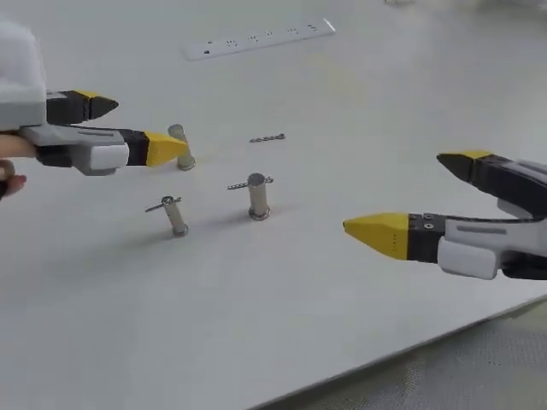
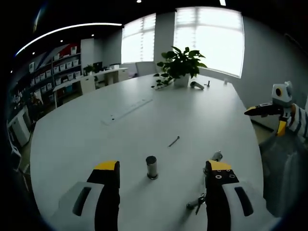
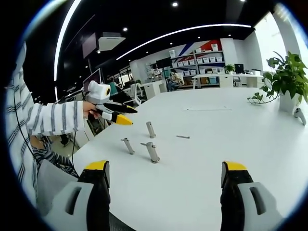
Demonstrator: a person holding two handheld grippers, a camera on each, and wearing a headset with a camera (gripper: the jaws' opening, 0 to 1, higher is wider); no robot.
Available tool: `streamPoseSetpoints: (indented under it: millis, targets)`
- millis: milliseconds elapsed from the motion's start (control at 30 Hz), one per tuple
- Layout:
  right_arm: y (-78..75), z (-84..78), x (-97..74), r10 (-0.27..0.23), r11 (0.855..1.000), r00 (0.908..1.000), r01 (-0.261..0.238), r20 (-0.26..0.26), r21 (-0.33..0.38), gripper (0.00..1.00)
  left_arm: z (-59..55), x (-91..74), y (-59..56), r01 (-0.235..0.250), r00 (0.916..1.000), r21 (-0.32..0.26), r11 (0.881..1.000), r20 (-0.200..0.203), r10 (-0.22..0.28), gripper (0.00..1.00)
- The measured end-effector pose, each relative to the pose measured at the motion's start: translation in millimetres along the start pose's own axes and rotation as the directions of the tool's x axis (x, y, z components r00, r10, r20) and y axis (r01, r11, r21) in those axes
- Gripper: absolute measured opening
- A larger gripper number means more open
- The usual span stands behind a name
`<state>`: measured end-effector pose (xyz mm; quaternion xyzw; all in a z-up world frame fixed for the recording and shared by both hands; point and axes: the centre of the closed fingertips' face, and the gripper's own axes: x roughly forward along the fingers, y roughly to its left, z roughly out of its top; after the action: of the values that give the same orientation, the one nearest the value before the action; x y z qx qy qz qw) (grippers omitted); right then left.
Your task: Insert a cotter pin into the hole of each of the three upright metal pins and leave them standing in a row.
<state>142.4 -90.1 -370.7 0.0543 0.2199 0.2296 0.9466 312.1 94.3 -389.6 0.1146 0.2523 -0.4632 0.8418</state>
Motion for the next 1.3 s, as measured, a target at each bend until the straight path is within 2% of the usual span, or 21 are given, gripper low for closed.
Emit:
streamPoseSetpoints:
  millis: [67, 167, 267, 367, 467, 667, 867, 967, 1100, 1300]
  targets:
    - [0.5, 0.0, -0.1, -0.003, 1.000, 1.0000, 0.003, -0.003, 0.001, 0.95, -2.1, 8.5, 1.7, 0.014, 0.9999, 0.024, 1.000, -0.004, -0.014, 0.66]
    - [0.9, -0.2, -0.4, -0.010, 1.000, 0.9999, 0.010, -0.007, 0.000, 0.95, -4.3, 18.5, 6.0, 0.017, 0.9998, 0.030, 0.999, -0.008, -0.017, 0.58]
    - [1.6, -1.7, -0.9, -0.018, 1.000, 0.9997, 0.018, -0.017, 0.002, 0.95, -9.2, 27.8, 9.0, 0.027, 0.9994, 0.029, 0.999, -0.024, -0.026, 0.54]
    - [0.5, -2.7, -0.5, -0.023, 1.000, 0.9995, 0.023, -0.021, 0.006, 0.94, -16.9, 37.3, 11.1, 0.037, 0.9981, 0.017, 0.999, -0.050, -0.036, 0.52]
    - [-0.5, -5.2, 0.3, -0.029, 1.000, 0.9991, 0.029, -0.032, 0.006, 0.94, -23.2, 44.1, 14.2, 0.036, 0.9964, 0.016, 0.999, -0.078, -0.034, 0.45]
    - [-3.6, -9.2, 1.8, -0.045, 0.999, 0.9981, 0.046, -0.041, 0.025, 0.94, -31.7, 58.4, 15.3, 0.053, 0.9927, 0.019, 0.998, -0.110, -0.051, 0.43]
    - [-6.4, -14.5, 2.6, -0.052, 0.998, 0.9971, 0.053, -0.055, 0.024, 0.93, -39.5, 71.1, 16.7, 0.061, 0.9906, 0.007, 0.998, -0.123, -0.060, 0.35]
    - [-8.1, -15.4, 3.1, -0.054, 0.998, 0.9969, 0.055, -0.057, 0.027, 0.93, -40.3, 74.1, 17.6, 0.060, 0.9913, -0.001, 0.998, -0.118, -0.059, 0.32]
    - [-9.8, -16.7, 3.1, -0.056, 0.998, 0.9969, 0.058, -0.056, 0.028, 0.91, -44.1, 75.6, 21.0, 0.037, 0.9903, -0.005, 0.999, -0.134, -0.037, 0.32]
    - [-9.7, -19.9, 4.4, -0.052, 0.998, 0.9968, 0.054, -0.060, 0.029, 0.91, -43.6, 75.4, 21.8, 0.026, 0.9915, -0.004, 1.000, -0.127, -0.027, 0.19]
